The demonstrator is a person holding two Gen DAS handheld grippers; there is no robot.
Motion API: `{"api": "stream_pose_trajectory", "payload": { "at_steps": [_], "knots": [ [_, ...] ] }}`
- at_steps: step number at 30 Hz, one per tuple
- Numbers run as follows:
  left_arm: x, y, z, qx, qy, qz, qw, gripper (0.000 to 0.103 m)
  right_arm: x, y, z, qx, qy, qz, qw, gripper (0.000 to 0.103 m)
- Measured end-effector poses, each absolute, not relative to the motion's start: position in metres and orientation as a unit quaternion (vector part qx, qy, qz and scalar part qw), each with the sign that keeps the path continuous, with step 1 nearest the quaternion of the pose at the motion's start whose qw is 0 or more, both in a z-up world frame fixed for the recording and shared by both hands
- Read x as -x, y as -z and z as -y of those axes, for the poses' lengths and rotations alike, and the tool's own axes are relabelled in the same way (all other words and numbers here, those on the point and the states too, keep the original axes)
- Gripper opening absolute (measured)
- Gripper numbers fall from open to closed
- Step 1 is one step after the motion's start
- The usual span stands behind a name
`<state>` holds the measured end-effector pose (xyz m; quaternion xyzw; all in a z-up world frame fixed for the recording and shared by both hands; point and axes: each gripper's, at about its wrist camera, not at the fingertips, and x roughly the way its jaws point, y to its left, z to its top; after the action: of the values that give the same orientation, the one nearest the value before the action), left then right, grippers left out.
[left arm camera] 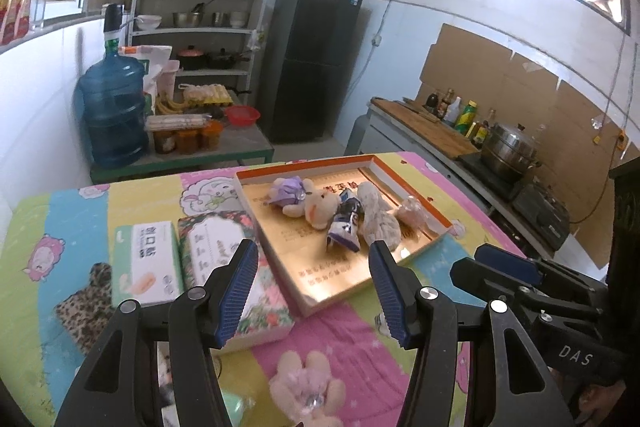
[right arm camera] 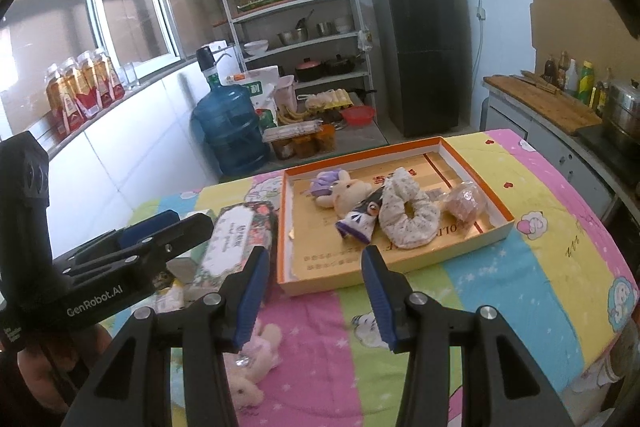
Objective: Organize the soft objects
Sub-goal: 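Move both tools back from the box toward the pile of soft items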
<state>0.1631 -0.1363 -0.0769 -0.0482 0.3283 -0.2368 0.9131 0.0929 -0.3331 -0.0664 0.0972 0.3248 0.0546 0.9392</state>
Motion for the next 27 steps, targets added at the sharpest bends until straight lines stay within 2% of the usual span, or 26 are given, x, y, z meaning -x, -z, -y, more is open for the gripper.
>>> {"api": "stream_pose_trajectory", "payload": {
  "at_steps": [27],
  "knots": [
    [-0.093, 0.064, 0.031, 0.063, 0.201, -0.303, 0.929, 0.059, -0.038, 0.052, 0.253, -0.072, -0.074, -0.307, 0.946, 0.048]
  ]
}}
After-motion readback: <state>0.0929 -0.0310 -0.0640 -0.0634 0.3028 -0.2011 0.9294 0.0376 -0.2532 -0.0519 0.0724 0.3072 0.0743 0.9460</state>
